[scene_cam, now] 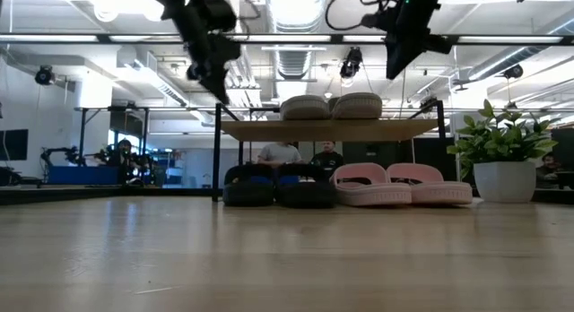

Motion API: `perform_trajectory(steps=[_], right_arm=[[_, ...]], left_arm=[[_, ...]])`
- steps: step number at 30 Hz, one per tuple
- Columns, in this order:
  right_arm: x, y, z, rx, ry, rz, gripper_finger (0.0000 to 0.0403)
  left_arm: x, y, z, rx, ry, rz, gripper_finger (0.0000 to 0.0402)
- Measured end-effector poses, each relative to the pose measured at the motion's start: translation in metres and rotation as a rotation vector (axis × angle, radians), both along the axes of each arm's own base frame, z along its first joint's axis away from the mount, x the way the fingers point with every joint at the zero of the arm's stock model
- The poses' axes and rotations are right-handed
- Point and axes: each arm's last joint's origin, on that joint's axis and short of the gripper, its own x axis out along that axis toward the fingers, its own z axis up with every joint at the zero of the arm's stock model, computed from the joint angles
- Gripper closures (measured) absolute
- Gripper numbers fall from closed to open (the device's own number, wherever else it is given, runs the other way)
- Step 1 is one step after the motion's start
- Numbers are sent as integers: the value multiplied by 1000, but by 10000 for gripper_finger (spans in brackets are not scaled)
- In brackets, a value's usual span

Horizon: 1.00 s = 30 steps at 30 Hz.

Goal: Pick and place slides into the shelf
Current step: Adjust the shelf

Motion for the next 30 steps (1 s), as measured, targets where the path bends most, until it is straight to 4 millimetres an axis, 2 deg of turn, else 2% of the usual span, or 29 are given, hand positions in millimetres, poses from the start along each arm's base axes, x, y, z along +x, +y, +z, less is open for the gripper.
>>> perform_trajectory(steps=[6, 10, 13, 22, 30], right_arm=[[3, 16, 1, -18, 0, -34, 394], [8, 16, -5, -7, 29, -37, 394], [12, 14, -9, 1, 41, -43, 394], [16, 13, -14, 8, 59, -43, 394], [16, 13, -14, 9, 57, -46, 394]], left_arm=[[-25, -4, -41, -79, 58, 86, 401], [-28, -16, -57, -151, -80, -75, 402], [-29, -22, -62, -214, -208, -144, 402], [-40, -30, -78, -333, -314, -165, 402], [-36, -26, -71, -283, -394, -182, 402]])
